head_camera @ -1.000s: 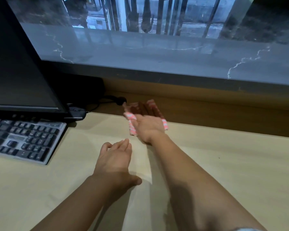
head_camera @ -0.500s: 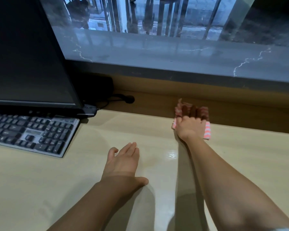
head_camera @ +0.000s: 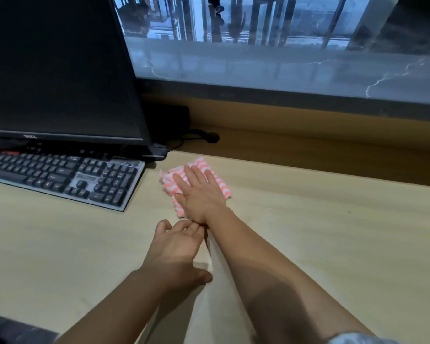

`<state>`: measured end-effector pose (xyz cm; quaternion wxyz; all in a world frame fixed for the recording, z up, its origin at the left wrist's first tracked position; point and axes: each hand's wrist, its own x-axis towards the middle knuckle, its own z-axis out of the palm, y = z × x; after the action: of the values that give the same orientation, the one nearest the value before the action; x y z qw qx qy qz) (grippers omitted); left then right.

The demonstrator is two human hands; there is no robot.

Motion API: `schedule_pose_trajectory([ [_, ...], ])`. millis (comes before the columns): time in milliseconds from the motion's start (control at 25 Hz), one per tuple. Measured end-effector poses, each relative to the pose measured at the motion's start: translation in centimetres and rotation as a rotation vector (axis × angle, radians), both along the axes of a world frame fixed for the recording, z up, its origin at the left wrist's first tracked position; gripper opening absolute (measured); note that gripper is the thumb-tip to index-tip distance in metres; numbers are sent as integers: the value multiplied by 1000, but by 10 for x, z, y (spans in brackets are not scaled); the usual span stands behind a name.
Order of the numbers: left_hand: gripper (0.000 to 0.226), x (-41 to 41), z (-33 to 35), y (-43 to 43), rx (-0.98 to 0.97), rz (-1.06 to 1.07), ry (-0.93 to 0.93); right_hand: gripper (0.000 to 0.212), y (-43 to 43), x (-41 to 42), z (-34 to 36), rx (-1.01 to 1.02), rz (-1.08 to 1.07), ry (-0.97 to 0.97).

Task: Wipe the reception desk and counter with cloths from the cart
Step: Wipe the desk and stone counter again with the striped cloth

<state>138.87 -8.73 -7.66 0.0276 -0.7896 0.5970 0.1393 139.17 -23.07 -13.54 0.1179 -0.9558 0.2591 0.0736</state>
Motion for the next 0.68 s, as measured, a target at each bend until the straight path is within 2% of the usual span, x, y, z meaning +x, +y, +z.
schedule_pose_trajectory([
  [240, 75, -13, 0, -4, 73, 14, -28, 54, -62, -102, 5, -51, -272, 12],
  [440, 90, -18, -2, 7, 50, 63, -37, 55, -96, -196, 5, -91, -531, 44],
  [600, 84, -29, -9, 33, 9, 87, 29, 56, -73, -170, 5, -39, -647, 63],
  [680, 85, -31, -11, 46, 0, 90, 52, 56, -42, -135, 3, -59, -551, 28],
])
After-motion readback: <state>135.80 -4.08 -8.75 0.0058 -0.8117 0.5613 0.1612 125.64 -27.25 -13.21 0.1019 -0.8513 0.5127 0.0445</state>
